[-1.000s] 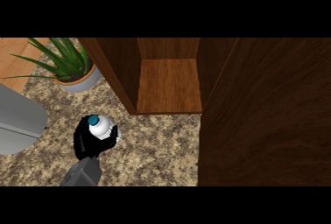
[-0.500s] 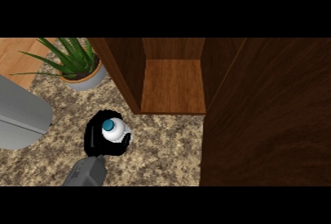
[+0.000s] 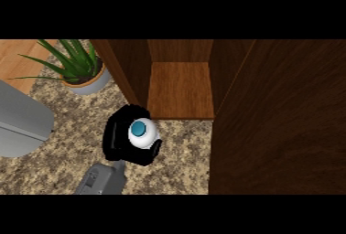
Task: Pick up the bottled water, place it into the cabinet and close the cabinet
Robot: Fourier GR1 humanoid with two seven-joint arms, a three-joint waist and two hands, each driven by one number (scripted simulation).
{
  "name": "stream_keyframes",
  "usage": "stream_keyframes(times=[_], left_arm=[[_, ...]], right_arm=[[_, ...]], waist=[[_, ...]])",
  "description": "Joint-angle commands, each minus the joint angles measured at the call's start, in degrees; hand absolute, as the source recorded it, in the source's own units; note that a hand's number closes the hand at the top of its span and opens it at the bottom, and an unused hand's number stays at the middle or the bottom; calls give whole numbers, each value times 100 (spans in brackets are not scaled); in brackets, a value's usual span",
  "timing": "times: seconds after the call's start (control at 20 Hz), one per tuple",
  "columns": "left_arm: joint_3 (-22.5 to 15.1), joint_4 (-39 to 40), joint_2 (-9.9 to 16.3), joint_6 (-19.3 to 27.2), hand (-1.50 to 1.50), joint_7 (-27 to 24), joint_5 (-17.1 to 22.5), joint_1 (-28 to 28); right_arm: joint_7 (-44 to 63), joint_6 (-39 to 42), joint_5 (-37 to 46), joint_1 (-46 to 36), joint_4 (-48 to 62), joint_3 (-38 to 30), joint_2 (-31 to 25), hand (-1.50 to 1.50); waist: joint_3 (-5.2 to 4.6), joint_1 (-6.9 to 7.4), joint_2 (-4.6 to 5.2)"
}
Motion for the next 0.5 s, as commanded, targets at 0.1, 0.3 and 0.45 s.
stream_keyframes(times=[0.1,0.3,0.45], left_arm=[[-1332,-1520,-22,1331,150,1108,-154,46],[-1536,-1569,-22,2309,150,1571,-79,-589],[-1760,-1811,-22,3282,150,2096,-226,-1394]], right_arm=[[369,-119,-300,-353,-342,-100,-32,-150],[700,-74,-683,-287,-744,-72,-89,-150],[764,-156,-631,-512,-524,-131,-100,-150]], waist=[[1,13,13],[-4,-67,39],[-1,-78,39]])
